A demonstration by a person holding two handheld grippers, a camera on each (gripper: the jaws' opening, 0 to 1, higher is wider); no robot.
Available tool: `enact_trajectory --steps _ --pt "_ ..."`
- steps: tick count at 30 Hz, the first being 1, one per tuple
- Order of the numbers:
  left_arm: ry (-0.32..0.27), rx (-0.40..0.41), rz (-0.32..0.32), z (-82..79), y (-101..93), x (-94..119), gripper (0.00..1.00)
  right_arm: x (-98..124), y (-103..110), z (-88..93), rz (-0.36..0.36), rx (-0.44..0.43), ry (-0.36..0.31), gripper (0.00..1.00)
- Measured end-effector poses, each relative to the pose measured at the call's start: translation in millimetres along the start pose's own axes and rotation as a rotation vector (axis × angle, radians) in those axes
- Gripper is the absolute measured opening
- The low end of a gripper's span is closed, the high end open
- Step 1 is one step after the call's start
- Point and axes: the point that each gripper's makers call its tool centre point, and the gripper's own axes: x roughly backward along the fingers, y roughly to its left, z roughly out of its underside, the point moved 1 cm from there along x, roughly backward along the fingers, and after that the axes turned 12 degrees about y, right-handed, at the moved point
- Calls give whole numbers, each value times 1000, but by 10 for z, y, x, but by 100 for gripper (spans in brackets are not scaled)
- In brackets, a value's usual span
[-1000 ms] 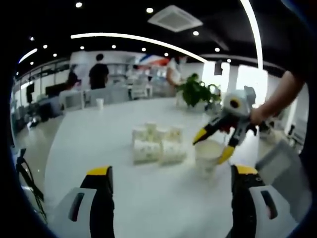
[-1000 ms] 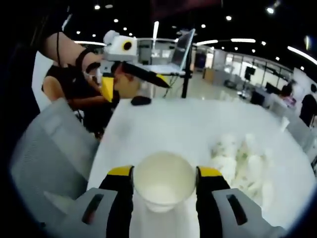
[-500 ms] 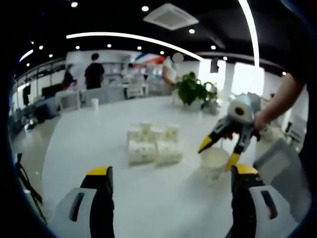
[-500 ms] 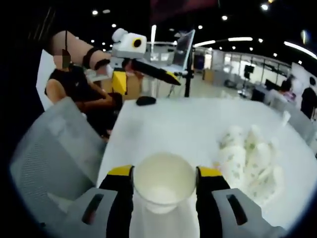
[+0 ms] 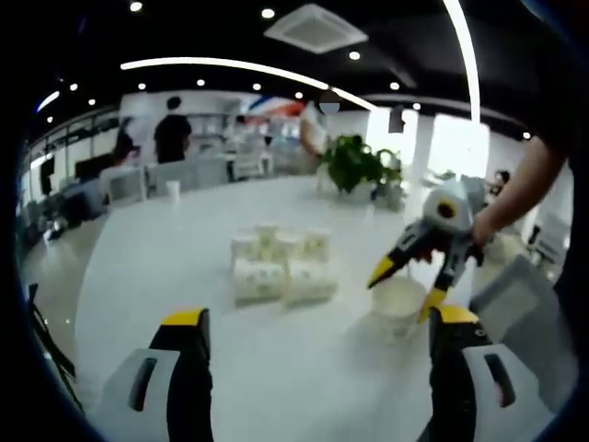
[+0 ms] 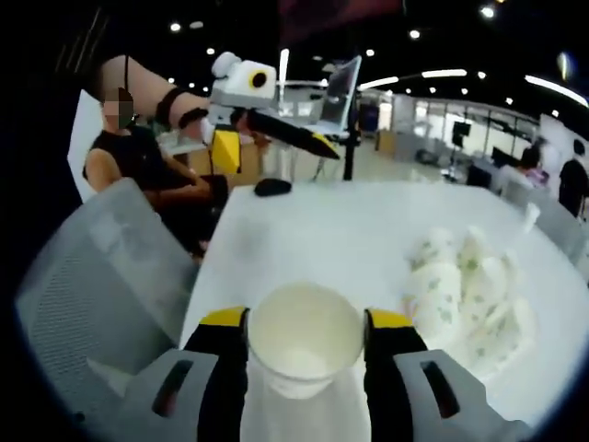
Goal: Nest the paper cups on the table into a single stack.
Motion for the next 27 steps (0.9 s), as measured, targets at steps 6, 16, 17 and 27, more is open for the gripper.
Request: enact_trajectory --steps 6,16,17,27 --pt "11 2 2 48 -21 -3 97 -26 67 84 -7 -18 0 48" --pt "8 5 7 66 -49 3 97 -22 141 138 -4 -17 18 51" --pt "7 5 6 64 -48 4 97 -19 139 133 -2 -19 16 52" --pt "3 15 3 53 -41 24 97 0 107 119 9 -34 18 59"
